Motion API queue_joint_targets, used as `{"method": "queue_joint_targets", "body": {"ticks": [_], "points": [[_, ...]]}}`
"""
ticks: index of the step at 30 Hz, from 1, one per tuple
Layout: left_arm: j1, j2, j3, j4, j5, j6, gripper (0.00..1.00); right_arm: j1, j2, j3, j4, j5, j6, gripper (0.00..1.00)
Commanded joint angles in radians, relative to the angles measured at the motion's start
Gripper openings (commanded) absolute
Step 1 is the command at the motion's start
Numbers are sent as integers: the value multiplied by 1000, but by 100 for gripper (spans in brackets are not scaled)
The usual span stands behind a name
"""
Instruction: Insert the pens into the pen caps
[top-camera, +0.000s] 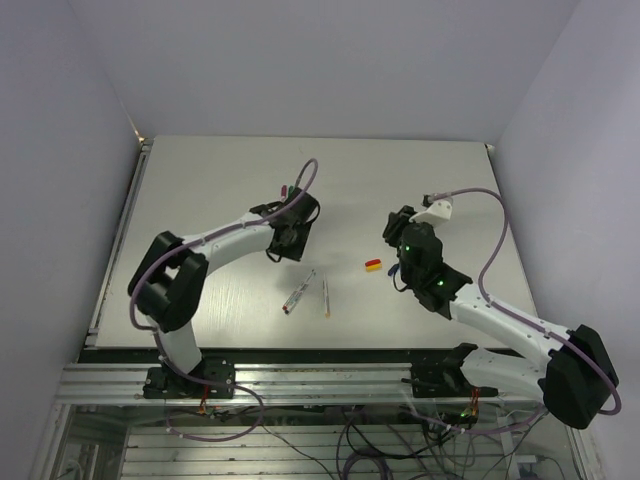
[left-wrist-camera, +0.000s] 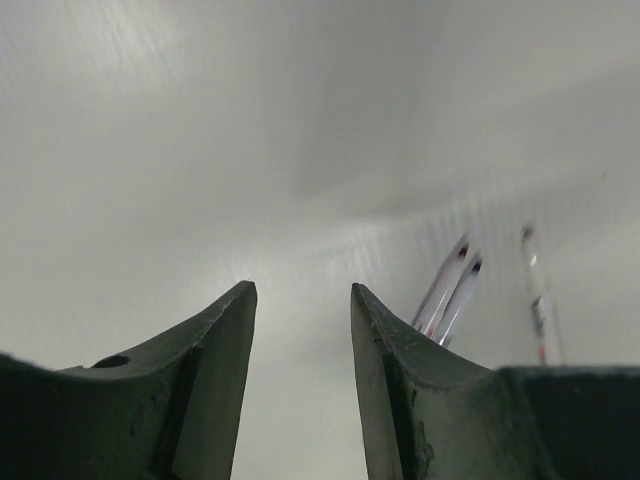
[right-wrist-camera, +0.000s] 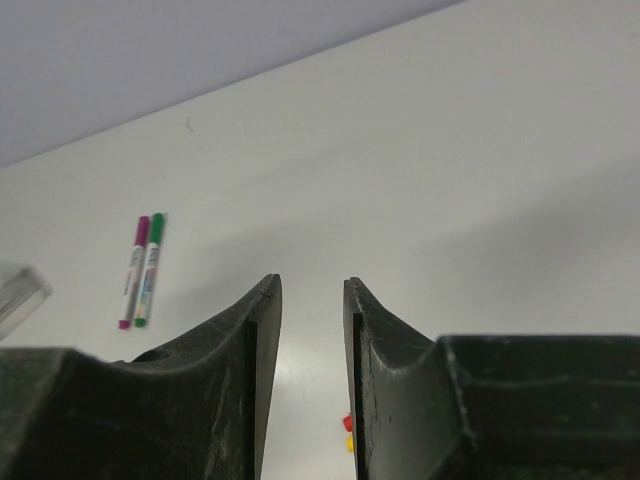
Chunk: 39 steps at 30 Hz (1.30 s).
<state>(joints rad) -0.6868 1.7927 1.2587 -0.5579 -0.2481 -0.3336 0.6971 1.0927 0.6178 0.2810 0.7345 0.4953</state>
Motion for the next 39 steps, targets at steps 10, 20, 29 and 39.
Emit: {"method": "queue_joint_targets", "body": {"ticks": [10,20,29,39], "points": [[-9,-313,-363,123,244,-79,52,-26,-82,-79,-56,7,91,31],[-37,-377,-467,245,267,-61,51,-27,-70,-85,-55,-21,117,30],[-42,-338,-485,288,249,-49,50,-27,-60,-81,-47,-34,118,30],[-48,-288,-475,270,248,-48,50,-27,-45,-78,-48,-41,123,30]]}}
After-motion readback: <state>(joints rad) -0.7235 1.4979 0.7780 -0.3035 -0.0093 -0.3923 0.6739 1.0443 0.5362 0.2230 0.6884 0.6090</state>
